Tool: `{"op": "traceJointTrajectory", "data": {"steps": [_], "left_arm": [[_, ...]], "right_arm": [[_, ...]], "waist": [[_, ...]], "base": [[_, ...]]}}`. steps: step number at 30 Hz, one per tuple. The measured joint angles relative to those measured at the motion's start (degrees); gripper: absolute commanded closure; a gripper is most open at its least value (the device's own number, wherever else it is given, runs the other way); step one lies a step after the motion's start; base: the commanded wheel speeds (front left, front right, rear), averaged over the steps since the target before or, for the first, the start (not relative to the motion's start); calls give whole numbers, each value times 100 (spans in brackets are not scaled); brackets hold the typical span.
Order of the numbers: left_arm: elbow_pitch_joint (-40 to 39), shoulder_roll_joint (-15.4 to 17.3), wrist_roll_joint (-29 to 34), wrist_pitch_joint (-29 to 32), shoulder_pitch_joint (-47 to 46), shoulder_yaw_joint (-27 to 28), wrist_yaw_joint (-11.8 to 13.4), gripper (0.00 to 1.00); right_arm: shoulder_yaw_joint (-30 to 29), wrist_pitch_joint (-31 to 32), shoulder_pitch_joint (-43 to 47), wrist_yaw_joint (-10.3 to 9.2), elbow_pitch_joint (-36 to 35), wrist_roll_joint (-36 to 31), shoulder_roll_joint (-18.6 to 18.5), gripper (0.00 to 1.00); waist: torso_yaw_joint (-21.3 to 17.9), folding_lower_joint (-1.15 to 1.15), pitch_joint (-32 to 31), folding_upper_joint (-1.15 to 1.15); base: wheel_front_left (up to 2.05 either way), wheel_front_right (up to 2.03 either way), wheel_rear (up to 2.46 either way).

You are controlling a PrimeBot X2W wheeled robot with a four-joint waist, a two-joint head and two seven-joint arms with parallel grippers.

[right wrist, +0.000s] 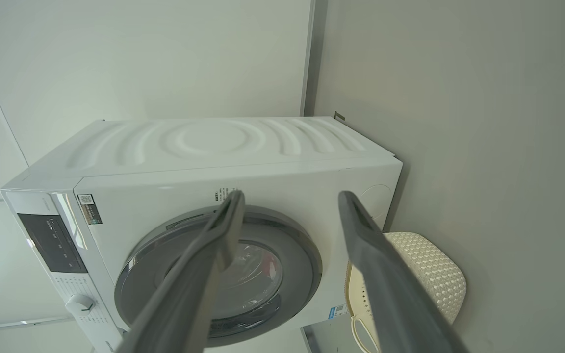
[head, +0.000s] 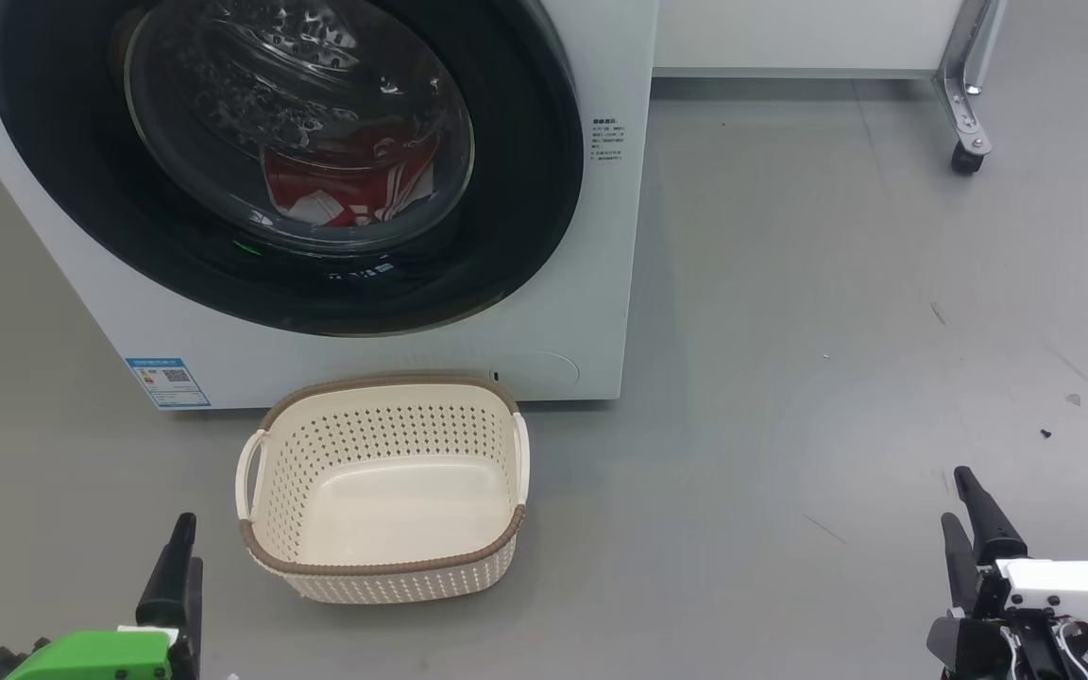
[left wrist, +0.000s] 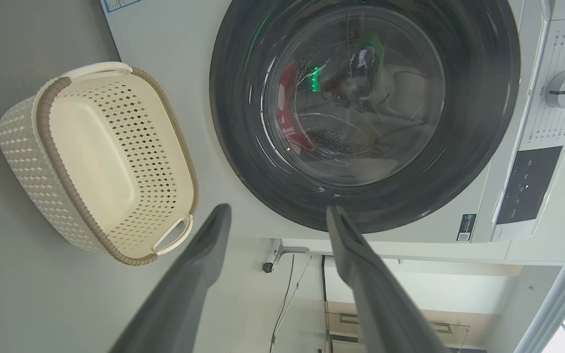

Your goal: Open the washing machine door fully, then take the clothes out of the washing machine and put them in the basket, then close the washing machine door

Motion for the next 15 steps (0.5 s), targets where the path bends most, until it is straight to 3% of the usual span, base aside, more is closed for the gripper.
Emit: {"op": "traceJointTrajectory", "data": {"steps": [15], "left_arm": [[-97,3,108,-241,2,-73,0,0]], "right_arm": [[79,-225,0,1,-81,-241,-7,0]], "waist": [[22,0,-11,0]], "base": [[0,0,0]]}}
